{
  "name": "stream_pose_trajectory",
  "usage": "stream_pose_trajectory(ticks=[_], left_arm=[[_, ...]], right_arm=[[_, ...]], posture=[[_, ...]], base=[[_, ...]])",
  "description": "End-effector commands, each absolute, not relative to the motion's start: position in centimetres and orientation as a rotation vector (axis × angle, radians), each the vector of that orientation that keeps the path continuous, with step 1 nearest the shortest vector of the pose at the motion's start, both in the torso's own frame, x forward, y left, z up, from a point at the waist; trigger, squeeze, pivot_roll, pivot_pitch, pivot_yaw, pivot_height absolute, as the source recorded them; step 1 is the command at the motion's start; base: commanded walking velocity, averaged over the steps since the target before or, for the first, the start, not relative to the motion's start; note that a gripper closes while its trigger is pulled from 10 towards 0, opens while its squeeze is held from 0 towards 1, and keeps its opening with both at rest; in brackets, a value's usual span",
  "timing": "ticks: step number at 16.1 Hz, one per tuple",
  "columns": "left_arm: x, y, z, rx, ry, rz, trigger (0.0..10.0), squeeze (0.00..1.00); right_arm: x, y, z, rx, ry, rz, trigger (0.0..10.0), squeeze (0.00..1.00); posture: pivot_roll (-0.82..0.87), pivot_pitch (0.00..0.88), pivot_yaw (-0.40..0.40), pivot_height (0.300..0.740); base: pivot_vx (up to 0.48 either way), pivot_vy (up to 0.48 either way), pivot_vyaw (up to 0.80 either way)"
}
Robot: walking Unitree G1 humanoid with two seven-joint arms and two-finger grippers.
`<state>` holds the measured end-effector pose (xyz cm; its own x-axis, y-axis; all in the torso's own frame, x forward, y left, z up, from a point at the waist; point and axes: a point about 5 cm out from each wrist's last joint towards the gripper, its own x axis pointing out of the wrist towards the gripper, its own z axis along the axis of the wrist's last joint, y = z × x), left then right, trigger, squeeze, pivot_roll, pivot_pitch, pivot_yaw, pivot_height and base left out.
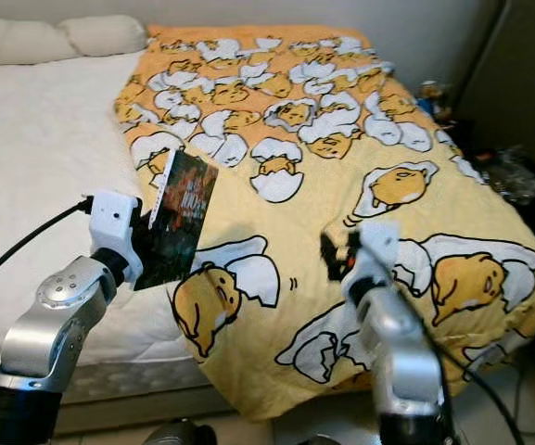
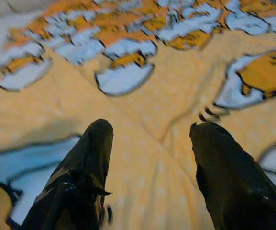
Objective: Clean up the room
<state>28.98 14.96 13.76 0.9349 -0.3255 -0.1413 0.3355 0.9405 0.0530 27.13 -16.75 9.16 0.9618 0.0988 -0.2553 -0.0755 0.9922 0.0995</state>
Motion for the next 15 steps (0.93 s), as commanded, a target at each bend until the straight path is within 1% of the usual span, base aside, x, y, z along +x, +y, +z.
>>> stream_pose_trajectory(ticks=[1, 5, 15], left_arm=[[28.9, 15.2, 14.5, 0.109, 0.093, -0.321, 10.0, 0.0], [28.5, 15.8, 14.4, 0.124, 0.093, -0.283, 10.0, 0.0], [28.0, 16.8, 14.3, 0.147, 0.102, -0.245, 10.0, 0.0]], right_arm=[[27.2, -16.4, 9.7, 0.059, 0.229, 0.08, 10.0, 0.0], [26.4, -17.0, 8.9, 0.095, 0.275, 0.052, 10.0, 0.0], [25.7, -16.5, 8.1, 0.133, 0.308, 0.112, 10.0, 0.0]], posture=[[-0.04, 0.0, 0.044, 0.74], [-0.02, 0.0, 0.039, 0.74], [0.01, 0.0, 0.029, 0.74]], base=[[0.0, 0.386, 0.0], [0.0, 0.412, 0.0], [0.0, 0.417, 0.0]])
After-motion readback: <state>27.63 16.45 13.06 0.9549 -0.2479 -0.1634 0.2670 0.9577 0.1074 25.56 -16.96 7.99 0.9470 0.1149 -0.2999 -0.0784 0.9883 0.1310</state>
